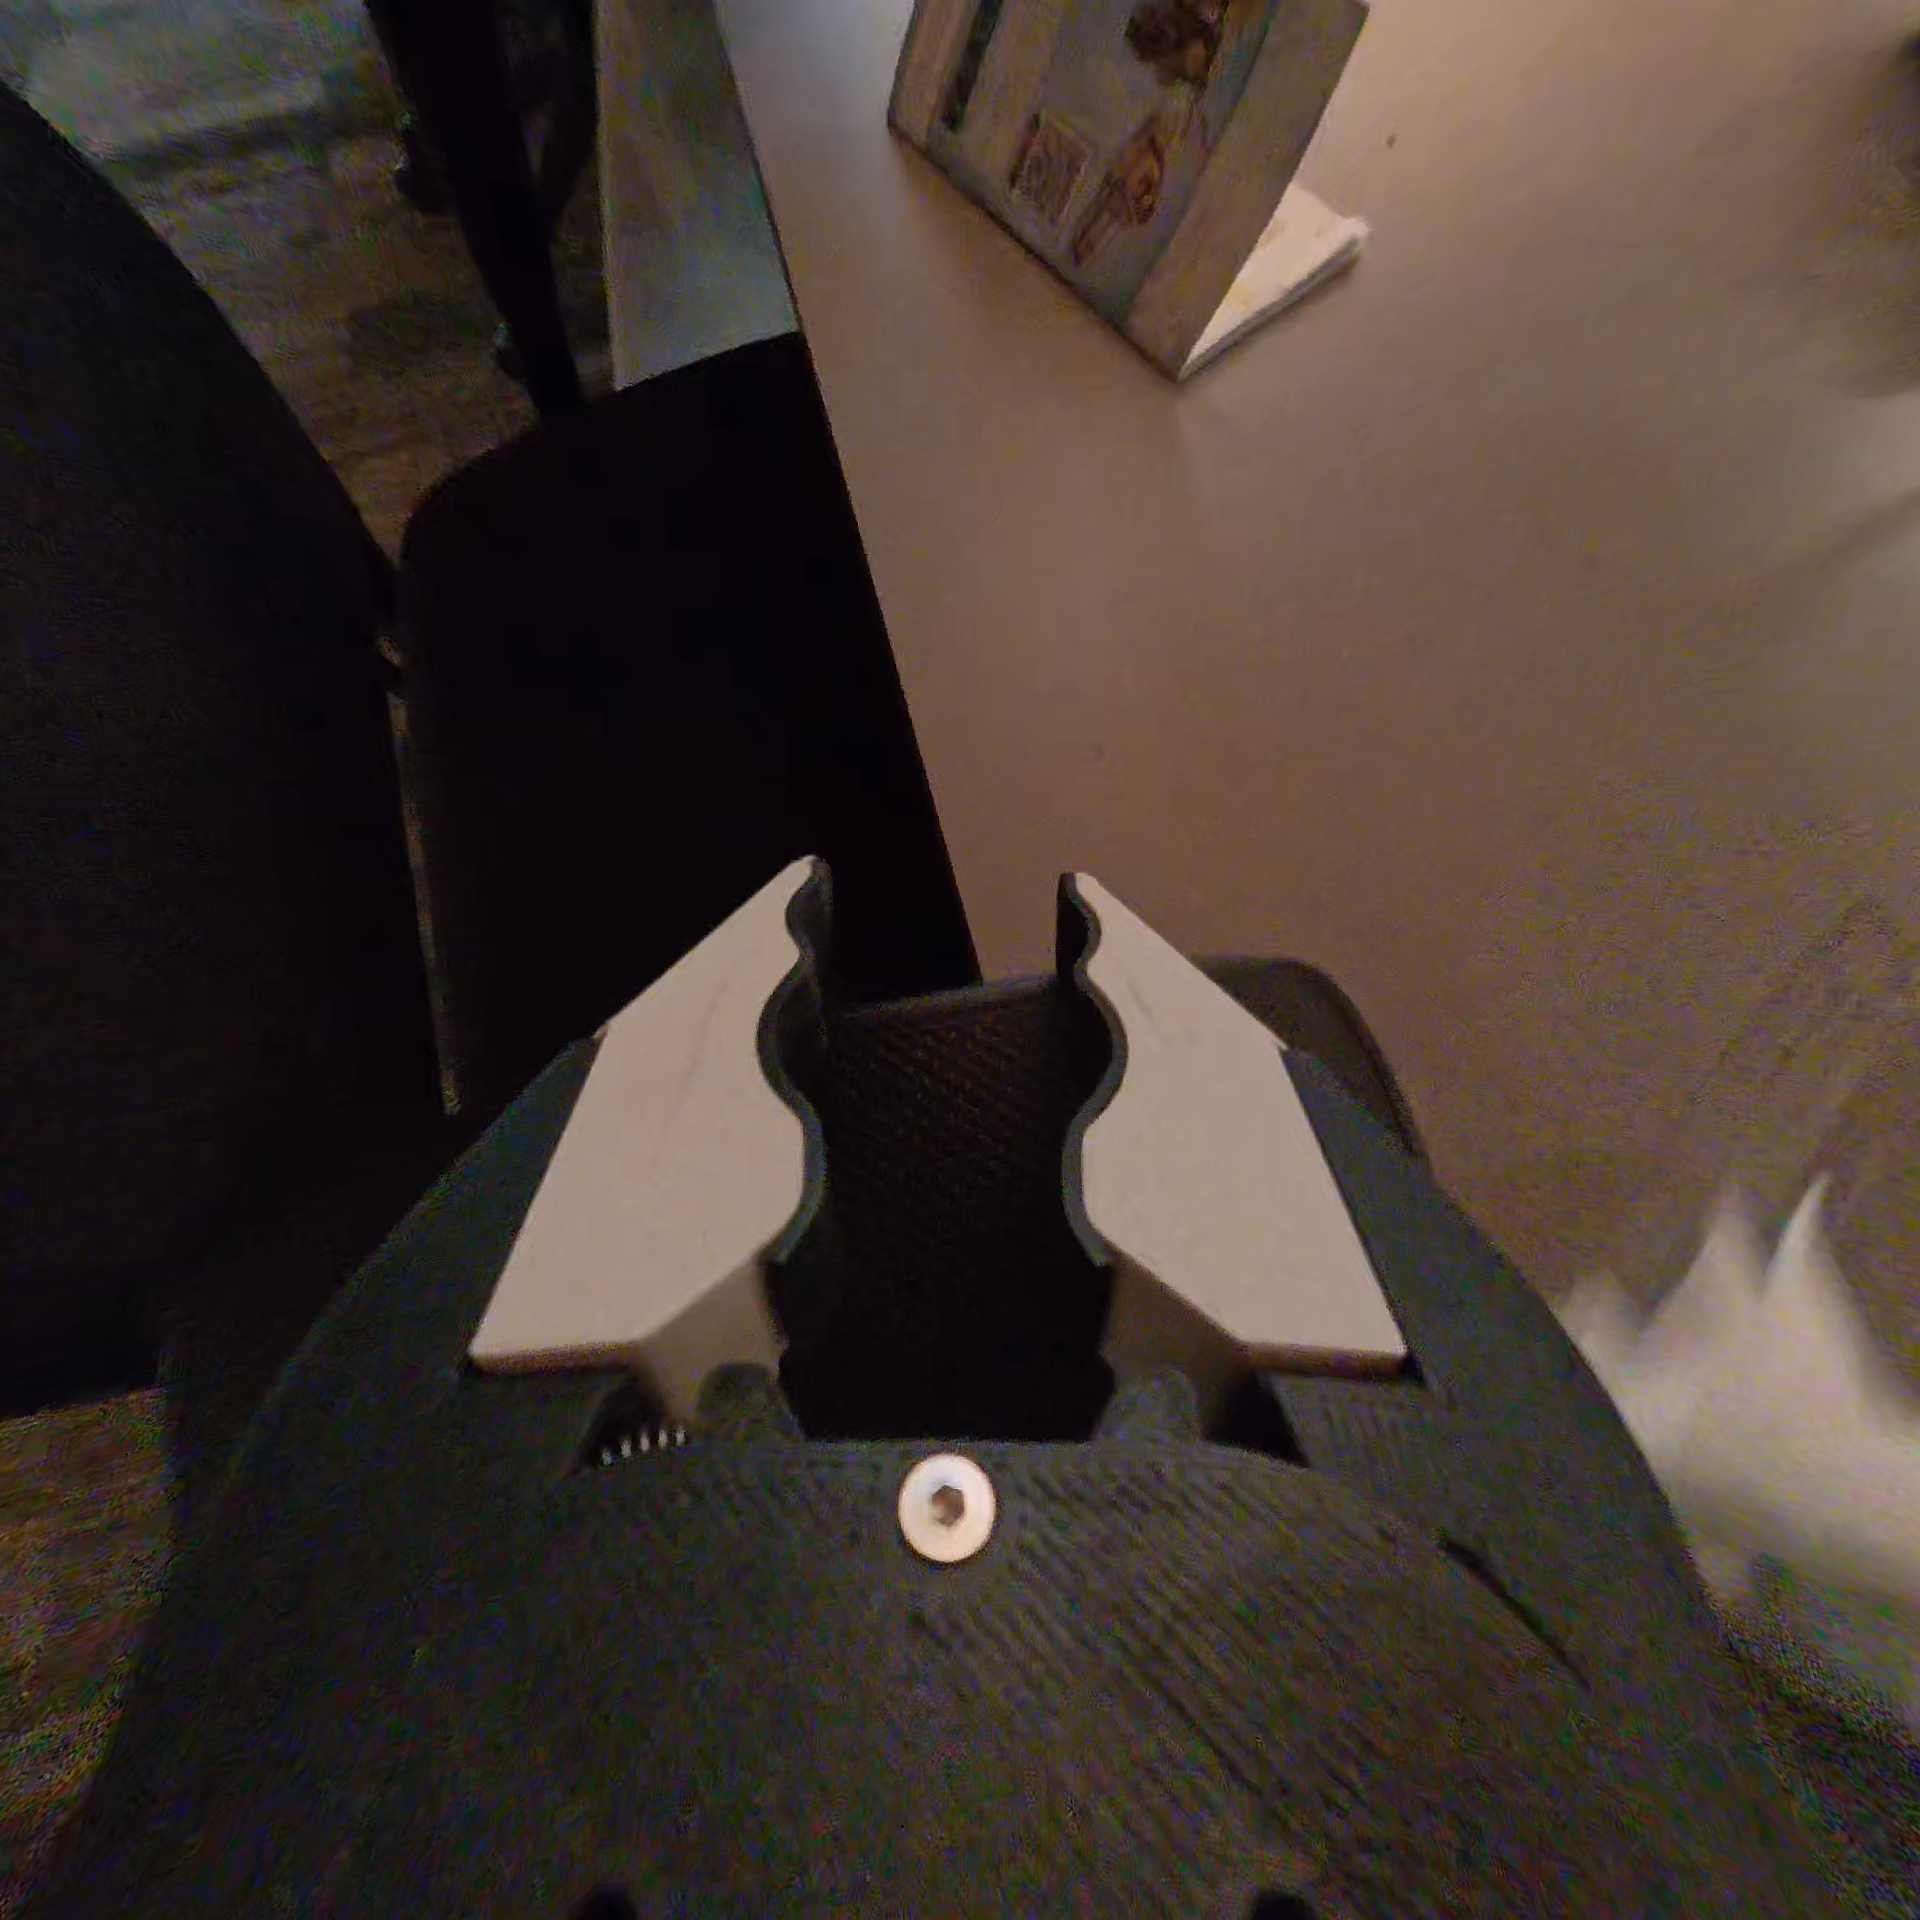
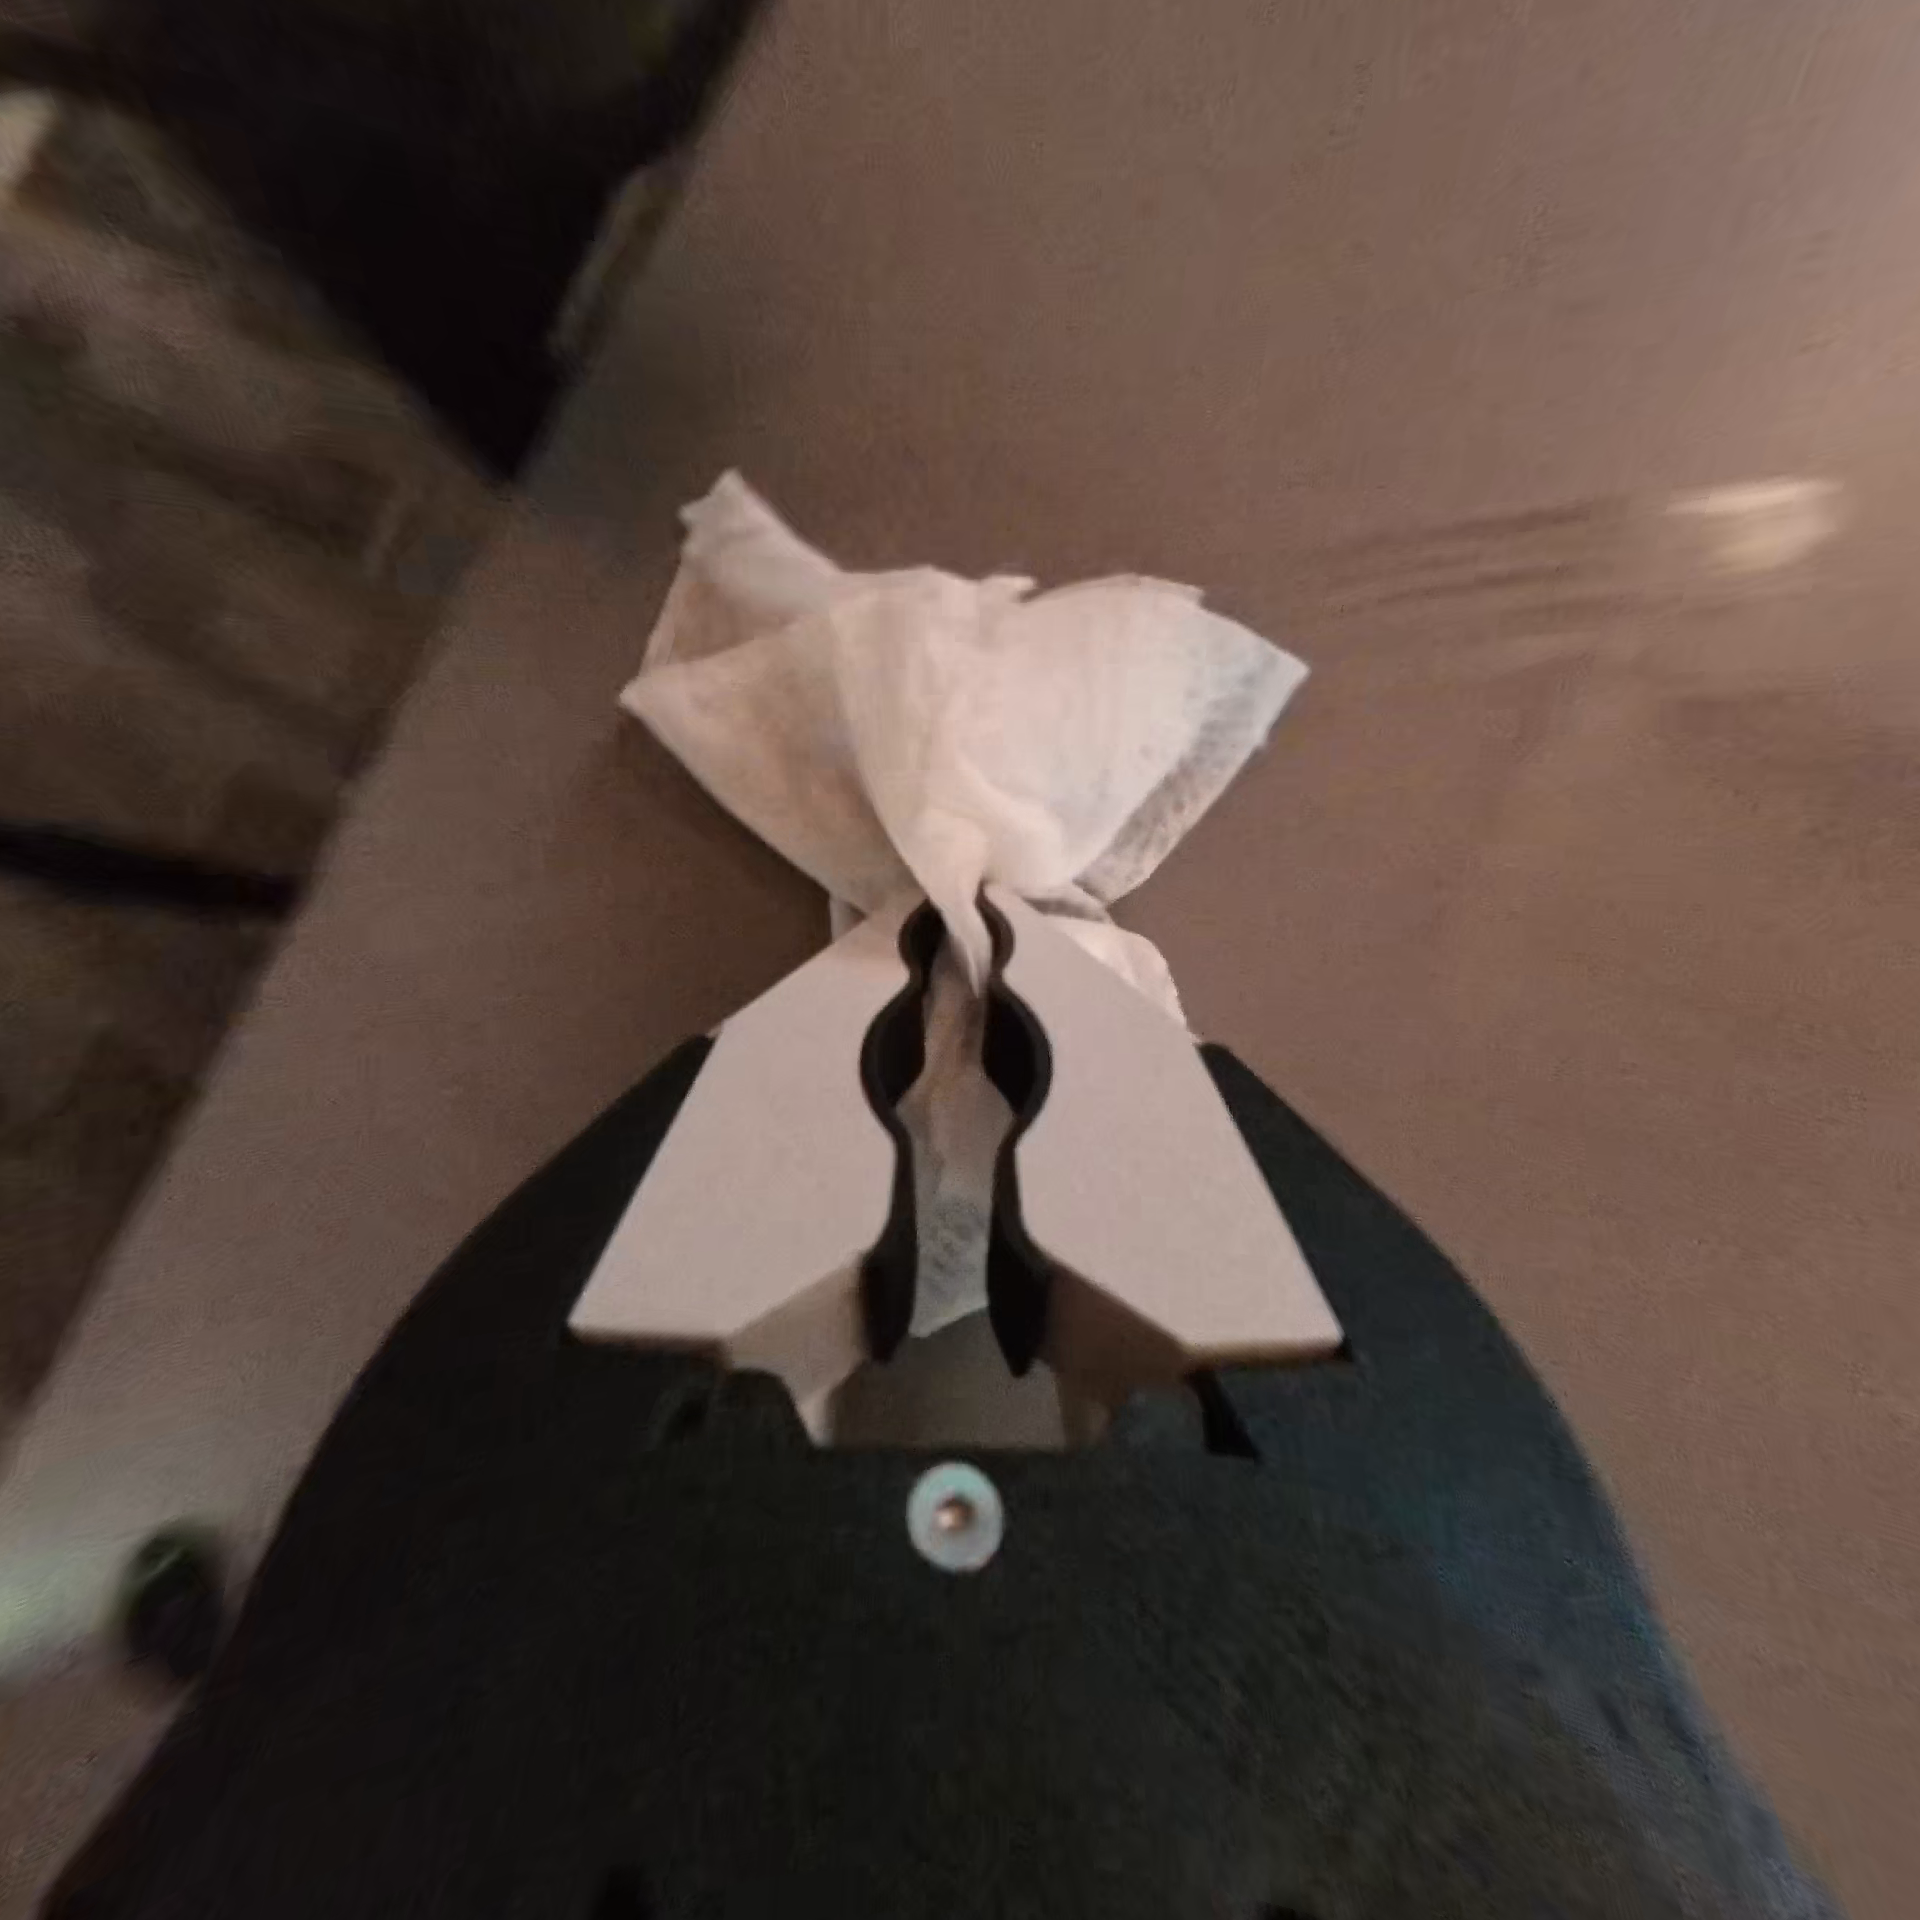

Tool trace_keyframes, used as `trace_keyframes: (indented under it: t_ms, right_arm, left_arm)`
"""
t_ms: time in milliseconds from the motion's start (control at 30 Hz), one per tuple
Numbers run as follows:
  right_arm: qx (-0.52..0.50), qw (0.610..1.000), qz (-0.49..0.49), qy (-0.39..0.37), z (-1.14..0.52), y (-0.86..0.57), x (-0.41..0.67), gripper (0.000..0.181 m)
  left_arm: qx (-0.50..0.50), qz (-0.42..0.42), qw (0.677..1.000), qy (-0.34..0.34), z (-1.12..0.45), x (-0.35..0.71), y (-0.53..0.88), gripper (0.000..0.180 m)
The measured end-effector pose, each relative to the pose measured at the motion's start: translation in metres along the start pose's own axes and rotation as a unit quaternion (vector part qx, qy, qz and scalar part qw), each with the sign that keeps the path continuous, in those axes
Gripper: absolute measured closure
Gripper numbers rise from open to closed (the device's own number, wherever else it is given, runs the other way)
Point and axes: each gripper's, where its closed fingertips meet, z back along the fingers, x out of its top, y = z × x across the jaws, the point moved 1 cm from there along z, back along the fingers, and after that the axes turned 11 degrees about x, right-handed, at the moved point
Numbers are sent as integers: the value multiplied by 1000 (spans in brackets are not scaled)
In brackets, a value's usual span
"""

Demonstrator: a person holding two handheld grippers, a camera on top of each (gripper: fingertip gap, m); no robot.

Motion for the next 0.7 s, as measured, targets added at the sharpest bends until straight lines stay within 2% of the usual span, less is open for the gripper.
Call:
trace_keyframes:
  t_ms: [33, 100, 167, 267, 367, 433, 533, 567, 700]
  right_arm:
    - [16, 1000, 16, 12, -4, 21, -10, 178]
    - [2, 998, 60, 20, -5, 24, -10, 179]
    - [-31, 999, 32, -2, -1, -14, 8, 179]
    - [-61, 998, -30, -17, 7, -60, 28, 178]
    - [-19, 998, 52, 40, -4, -13, 9, 179]
    - [-40, 993, 101, 41, -6, -12, 10, 179]
    - [-43, 999, -29, -17, 1, -48, 24, 179]
    - [-40, 998, -34, -17, 3, -45, 20, 179]
    - [-38, 996, 74, 29, 6, 4, -12, 179]
  left_arm:
    - [-5, 7, 1000, 0, -3, 4, 0, 141]
    - [-9, 18, 1000, 5, -13, 10, 1, 141]
    - [-25, 23, 999, 26, -21, 7, -2, 141]
    - [-36, 34, 999, 20, -20, 7, -2, 142]
    - [-27, 40, 999, -15, -16, 10, -1, 143]
    - [-26, 43, 999, -13, -17, 10, -1, 144]
    - [-30, 44, 998, -17, -16, 10, -1, 144]
    - [-30, 44, 998, -19, -16, 10, -1, 144]
    - [-29, 48, 998, -22, -16, 10, 0, 146]
